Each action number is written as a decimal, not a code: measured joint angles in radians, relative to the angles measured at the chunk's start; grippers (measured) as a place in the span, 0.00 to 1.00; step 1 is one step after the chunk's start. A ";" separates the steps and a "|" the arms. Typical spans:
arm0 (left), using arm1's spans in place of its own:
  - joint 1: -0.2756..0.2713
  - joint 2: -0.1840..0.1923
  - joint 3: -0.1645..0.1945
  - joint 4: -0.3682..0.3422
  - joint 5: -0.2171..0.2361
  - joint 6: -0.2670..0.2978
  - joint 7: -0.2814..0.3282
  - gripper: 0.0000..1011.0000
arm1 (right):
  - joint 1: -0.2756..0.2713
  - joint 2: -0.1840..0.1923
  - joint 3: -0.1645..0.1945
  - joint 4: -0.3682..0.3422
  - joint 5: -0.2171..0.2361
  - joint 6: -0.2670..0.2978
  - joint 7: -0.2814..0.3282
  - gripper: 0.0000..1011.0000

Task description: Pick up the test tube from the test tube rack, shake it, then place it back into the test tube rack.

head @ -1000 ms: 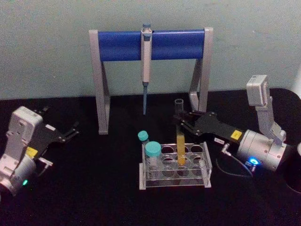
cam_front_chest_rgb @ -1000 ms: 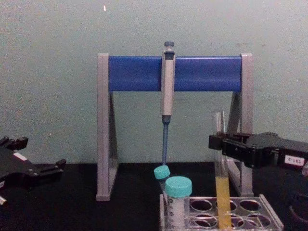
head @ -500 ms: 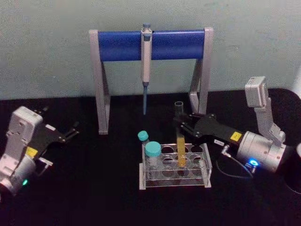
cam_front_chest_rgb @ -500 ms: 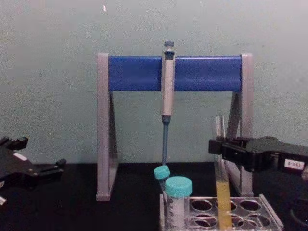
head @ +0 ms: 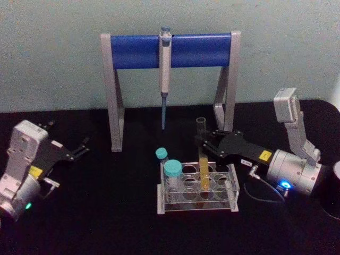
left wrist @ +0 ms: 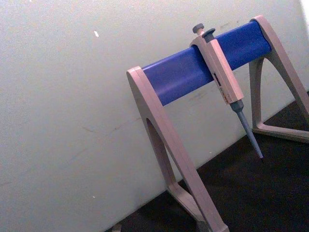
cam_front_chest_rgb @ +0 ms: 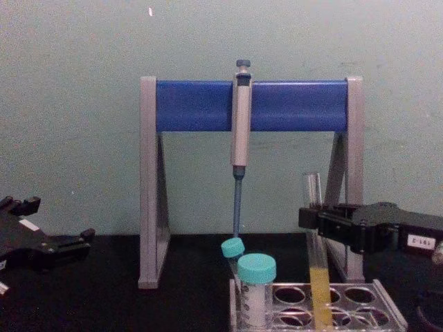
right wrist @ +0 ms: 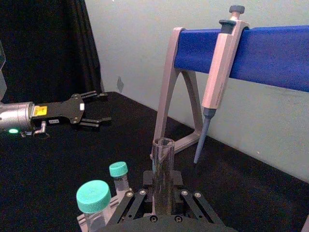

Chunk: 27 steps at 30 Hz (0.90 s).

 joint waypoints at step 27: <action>0.000 0.000 0.000 0.000 0.000 0.000 0.000 0.99 | -0.001 0.000 -0.001 0.003 -0.004 0.009 -0.014 0.23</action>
